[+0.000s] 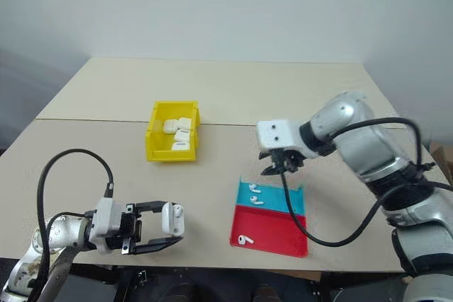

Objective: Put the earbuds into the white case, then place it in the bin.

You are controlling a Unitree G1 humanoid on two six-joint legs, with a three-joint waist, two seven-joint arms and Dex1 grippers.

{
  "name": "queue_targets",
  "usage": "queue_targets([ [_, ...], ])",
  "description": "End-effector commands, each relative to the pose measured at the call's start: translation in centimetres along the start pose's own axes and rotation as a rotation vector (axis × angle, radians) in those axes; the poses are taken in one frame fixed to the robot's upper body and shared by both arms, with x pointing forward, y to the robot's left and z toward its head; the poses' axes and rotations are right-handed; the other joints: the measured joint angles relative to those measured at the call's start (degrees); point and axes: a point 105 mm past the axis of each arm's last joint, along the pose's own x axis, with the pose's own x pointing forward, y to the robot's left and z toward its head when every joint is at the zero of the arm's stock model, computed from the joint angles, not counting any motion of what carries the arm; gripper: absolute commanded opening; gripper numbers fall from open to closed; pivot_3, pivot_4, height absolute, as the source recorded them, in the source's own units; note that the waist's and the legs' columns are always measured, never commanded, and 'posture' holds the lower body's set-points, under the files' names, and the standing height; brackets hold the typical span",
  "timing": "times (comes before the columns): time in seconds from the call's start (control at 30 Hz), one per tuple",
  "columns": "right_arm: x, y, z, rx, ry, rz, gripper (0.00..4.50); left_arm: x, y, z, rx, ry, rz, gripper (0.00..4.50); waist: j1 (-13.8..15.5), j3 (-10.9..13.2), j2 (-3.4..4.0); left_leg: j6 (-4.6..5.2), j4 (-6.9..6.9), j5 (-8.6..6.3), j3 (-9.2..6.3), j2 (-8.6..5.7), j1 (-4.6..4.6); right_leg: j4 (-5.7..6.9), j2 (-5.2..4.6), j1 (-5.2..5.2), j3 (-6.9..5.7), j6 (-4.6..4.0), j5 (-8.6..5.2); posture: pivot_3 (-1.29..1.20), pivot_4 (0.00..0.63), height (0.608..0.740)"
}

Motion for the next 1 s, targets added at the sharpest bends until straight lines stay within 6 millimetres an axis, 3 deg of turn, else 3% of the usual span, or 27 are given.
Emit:
queue_targets([
  [0.03, 0.8, -0.5, 0.5, -0.034, 0.060, -0.028, 2.24, 0.2, -0.1, 0.5, 0.043, -0.017, 0.013, 2.79, 0.0, 0.0, 0.00, 0.00, 0.00, 0.00, 0.00, 0.00, -0.01, 0.00, 0.00, 0.00, -0.01, 0.00, 0.00, 0.00, 0.150, 0.740],
  [0.23, 3.0, -0.5, -0.3, -0.037, 0.164, -0.031, 2.24, 0.8, -0.1, 0.8, 0.049, -0.034, 0.033, 2.79, 0.0, 0.0, 0.01, 0.00, 0.02, 0.00, -0.01, 0.00, -0.06, 0.00, 0.00, -0.02, -0.03, 0.00, 0.00, 0.00, 0.150, 0.740],
  [1.0, 6.2, 0.5, -0.6, -0.012, 0.255, 0.001, 2.24, 1.5, 0.1, 1.2, 0.059, -0.039, 0.046, 2.79, -0.1, 0.0, 0.01, 0.00, 0.04, 0.00, -0.01, 0.00, -0.04, 0.07, 0.01, -0.01, -0.04, -0.01, 0.01, 0.00, 0.150, 0.740],
])
